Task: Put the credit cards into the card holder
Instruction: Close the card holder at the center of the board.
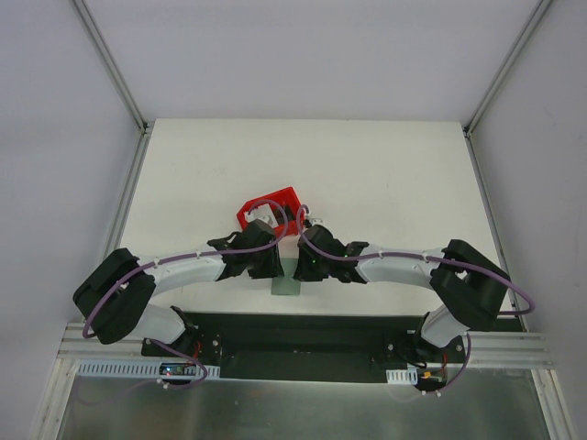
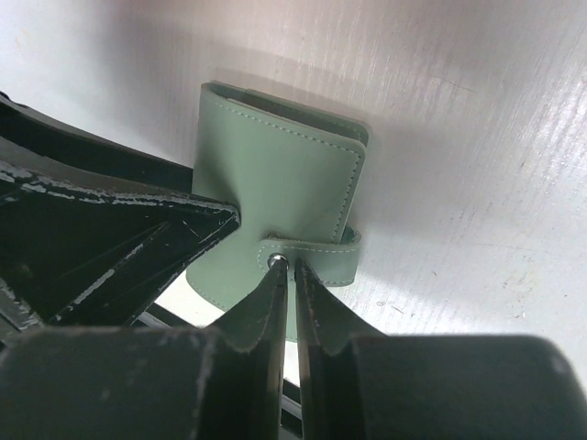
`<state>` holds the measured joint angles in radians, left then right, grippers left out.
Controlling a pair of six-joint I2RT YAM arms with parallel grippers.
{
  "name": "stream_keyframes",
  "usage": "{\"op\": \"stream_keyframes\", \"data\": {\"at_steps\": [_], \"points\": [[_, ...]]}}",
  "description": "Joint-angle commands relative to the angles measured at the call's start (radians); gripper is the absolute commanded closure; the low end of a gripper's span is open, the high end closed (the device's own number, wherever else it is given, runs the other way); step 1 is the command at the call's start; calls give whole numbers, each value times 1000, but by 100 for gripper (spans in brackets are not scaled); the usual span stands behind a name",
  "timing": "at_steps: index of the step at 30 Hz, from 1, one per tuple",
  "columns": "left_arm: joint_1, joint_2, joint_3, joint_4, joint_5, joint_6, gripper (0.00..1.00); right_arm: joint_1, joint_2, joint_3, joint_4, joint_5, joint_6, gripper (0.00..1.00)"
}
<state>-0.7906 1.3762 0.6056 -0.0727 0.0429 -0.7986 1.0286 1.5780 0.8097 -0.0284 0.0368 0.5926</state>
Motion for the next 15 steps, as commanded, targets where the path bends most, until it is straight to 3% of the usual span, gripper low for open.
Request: {"op": "stream_keyframes", "data": {"at_steps": [1, 15], "points": [[-9, 3, -33, -15, 12, -14, 66, 14, -4, 32, -18, 8, 3, 91], [-9, 11, 13, -16, 12, -5, 64, 31, -23, 43, -100, 14, 24, 91]]}}
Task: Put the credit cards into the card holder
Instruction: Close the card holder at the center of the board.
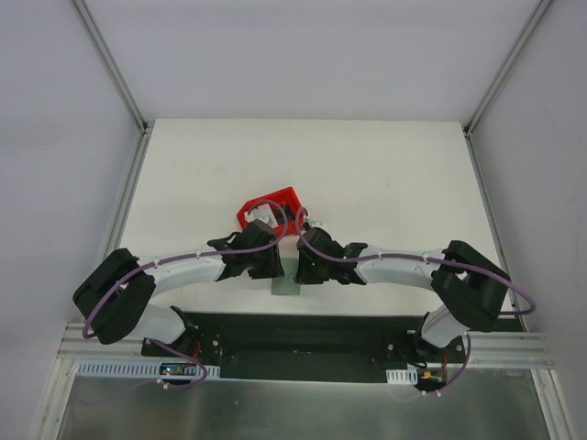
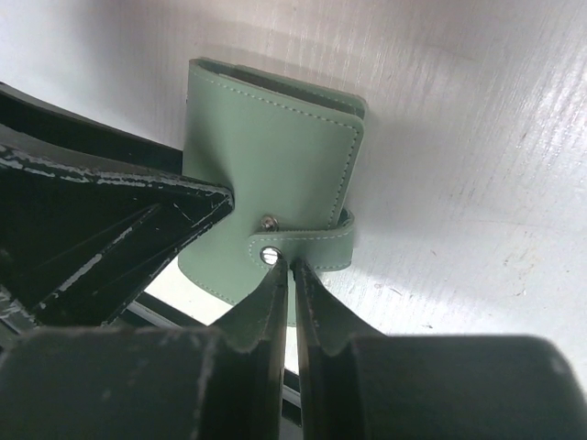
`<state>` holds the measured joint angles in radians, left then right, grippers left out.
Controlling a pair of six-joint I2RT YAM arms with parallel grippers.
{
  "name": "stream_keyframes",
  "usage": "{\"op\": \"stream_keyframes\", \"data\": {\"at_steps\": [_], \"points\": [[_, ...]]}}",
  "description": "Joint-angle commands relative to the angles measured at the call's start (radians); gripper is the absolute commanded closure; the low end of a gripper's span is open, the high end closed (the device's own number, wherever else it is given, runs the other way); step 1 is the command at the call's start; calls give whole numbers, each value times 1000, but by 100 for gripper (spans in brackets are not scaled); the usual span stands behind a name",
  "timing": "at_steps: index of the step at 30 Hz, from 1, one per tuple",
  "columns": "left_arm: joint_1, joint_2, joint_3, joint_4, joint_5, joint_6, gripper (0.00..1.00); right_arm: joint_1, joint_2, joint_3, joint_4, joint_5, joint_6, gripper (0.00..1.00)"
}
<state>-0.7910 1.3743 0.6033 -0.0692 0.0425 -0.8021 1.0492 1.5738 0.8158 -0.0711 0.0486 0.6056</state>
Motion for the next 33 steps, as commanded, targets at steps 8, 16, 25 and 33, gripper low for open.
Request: {"op": "stream_keyframes", "data": {"at_steps": [8, 16, 25, 33], "points": [[-8, 14, 15, -18, 34, 1, 64, -3, 15, 78, -65, 22, -16, 90], [-8, 11, 10, -17, 36, -2, 65, -14, 55, 94, -55, 0, -26, 90], [-8, 16, 9, -14, 40, 0, 65, -25, 34, 82, -32, -9, -55, 89], [-8, 12, 6, -12, 39, -3, 65, -32, -8, 57, 1, -4, -67, 87]]}}
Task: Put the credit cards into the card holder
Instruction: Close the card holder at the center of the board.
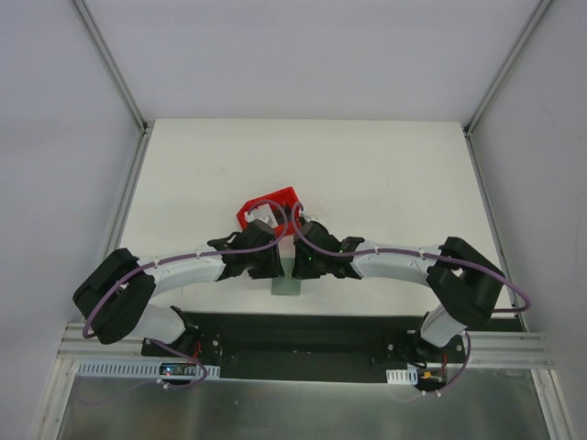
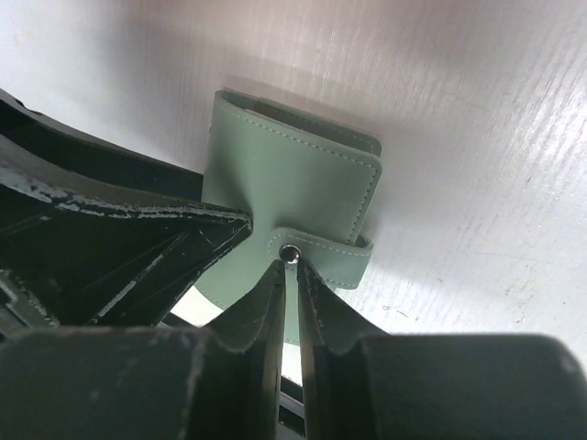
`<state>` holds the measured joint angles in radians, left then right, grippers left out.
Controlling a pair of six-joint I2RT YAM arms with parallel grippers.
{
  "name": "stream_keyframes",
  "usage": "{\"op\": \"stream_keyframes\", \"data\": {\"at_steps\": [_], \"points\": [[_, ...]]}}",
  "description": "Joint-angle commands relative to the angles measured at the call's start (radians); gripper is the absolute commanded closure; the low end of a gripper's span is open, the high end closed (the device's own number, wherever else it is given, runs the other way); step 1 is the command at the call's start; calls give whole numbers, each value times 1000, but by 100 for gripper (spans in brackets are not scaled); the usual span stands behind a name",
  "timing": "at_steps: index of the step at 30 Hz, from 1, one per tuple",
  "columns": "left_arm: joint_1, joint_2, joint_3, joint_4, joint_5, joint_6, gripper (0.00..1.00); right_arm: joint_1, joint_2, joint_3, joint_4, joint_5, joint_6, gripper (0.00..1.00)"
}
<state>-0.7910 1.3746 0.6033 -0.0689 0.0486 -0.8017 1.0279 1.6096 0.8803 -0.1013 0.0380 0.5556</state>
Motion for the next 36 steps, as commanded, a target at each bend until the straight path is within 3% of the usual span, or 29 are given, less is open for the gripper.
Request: {"op": "stream_keyframes", "data": {"at_steps": [1, 28, 36], "points": [[-8, 11, 6, -12, 31, -4, 65, -14, -43, -6, 31, 5, -17, 87], [-8, 17, 10, -11, 31, -5, 66, -14, -36, -21, 26, 8, -5, 87], [-8, 21, 13, -11, 36, -7, 65, 4, -40, -30, 34, 0, 17, 78]]}}
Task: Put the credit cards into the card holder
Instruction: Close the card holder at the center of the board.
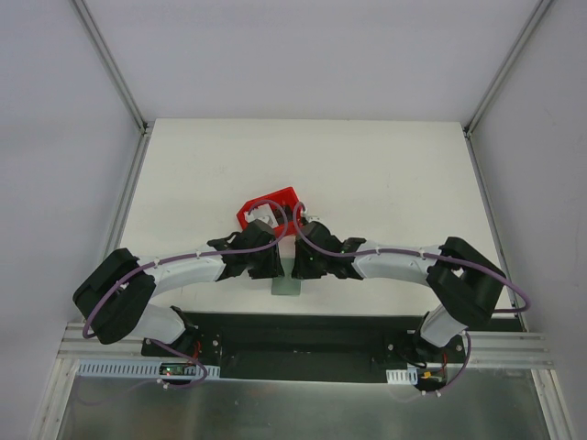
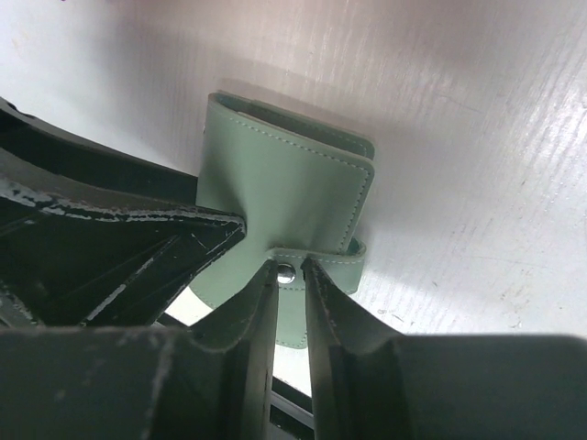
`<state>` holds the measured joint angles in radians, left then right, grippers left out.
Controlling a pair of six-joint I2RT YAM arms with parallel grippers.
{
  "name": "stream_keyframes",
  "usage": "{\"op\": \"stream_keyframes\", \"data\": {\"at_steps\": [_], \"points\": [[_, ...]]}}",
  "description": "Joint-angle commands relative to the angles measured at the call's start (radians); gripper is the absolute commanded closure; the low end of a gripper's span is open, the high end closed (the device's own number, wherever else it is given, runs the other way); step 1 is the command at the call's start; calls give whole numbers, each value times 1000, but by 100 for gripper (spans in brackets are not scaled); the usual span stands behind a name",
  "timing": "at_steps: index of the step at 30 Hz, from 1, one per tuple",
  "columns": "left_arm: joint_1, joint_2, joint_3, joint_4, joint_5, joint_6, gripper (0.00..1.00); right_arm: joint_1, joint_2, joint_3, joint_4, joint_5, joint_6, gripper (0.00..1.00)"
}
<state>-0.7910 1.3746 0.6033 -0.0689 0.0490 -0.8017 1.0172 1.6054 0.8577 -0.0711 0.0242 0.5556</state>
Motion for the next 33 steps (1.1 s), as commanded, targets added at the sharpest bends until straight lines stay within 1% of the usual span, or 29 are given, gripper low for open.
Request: {"op": "stream_keyframes", "data": {"at_steps": [1, 7, 10, 16, 21, 24, 26, 29, 33], "points": [[-8, 20, 13, -11, 35, -7, 64, 18, -36, -6, 4, 16, 18, 78], [-8, 15, 10, -11, 34, -7, 64, 20, -36, 0, -12, 20, 30, 75], [-8, 15, 12, -11, 35, -5, 64, 24, -28, 9, -30, 8, 38, 75], [-8, 15, 12, -11, 32, -7, 64, 44, -7, 52, -127, 65, 37, 75], [-8, 17, 13, -11, 34, -5, 64, 63, 27, 81, -160, 79, 32, 73], [-8, 18, 16, -11, 37, -5, 64, 61, 48, 86, -144, 79, 23, 73], [-8, 18, 15, -11, 37, -5, 64, 60, 54, 96, -141, 82, 14, 75], [-8, 20, 15, -11, 38, -5, 64, 58, 60, 113, -141, 83, 1, 83], [-8, 18, 12, -11, 38, -5, 64, 54, 56, 127, -142, 88, -11, 88]]}}
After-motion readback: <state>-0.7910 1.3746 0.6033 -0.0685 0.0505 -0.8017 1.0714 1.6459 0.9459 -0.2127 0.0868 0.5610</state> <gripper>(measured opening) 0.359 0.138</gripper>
